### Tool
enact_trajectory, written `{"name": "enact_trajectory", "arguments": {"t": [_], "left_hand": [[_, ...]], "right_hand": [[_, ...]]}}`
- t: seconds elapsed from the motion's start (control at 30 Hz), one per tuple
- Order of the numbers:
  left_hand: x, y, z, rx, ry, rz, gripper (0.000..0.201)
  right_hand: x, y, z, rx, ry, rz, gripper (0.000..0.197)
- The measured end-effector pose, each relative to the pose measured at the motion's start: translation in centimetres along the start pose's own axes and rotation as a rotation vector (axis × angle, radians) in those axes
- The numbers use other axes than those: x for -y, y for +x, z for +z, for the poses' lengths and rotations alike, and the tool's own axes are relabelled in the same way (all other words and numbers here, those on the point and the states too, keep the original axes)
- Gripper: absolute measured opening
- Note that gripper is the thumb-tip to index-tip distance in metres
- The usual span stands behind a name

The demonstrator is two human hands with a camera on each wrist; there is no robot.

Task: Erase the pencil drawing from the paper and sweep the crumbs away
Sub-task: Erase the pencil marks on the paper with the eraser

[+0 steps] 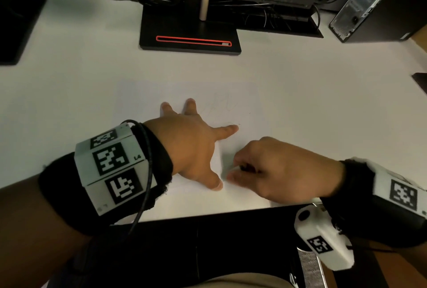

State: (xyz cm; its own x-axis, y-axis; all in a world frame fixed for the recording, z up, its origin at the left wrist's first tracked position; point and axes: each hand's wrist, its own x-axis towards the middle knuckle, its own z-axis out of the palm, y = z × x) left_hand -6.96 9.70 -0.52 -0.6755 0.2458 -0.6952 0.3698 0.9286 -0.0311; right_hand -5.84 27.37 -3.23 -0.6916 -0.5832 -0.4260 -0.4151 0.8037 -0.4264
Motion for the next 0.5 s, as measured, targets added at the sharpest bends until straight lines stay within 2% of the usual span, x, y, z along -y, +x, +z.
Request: {"name": "enact_trajectory", "arguments": {"t": [0.13,0.2,0.3,0.43,0.5], "left_hand": [[0.1,0.1,0.1,0.005,-0.01,-0.001,0.103],[0.1,0.1,0.0,0.006,-0.011,-0.003,0.103],[0.0,0.2,0.0,0.007,-0.007,-0.002,0.102],[0.1,0.2,0.2,0.004,-0.016,-0.007,0.103],[0.1,0.3,0.2,-0.001,-0.022,-0.009,0.103]], "right_hand": [[-2.4,0.6,-1.9,-0.08,0.025,0.123,0.045],[-2.2,0.7,-1.6,-0.098,0.013,0.104,0.043],[-1.3,0.8,-0.8,-0.011,0.0,0.062,0.044],[-2.4,1.3,-2.1,-0.098,0.017,0.129,0.044],[-1.5,1.0,-1.2,-0.048,-0.012,0.077,0.042]]}}
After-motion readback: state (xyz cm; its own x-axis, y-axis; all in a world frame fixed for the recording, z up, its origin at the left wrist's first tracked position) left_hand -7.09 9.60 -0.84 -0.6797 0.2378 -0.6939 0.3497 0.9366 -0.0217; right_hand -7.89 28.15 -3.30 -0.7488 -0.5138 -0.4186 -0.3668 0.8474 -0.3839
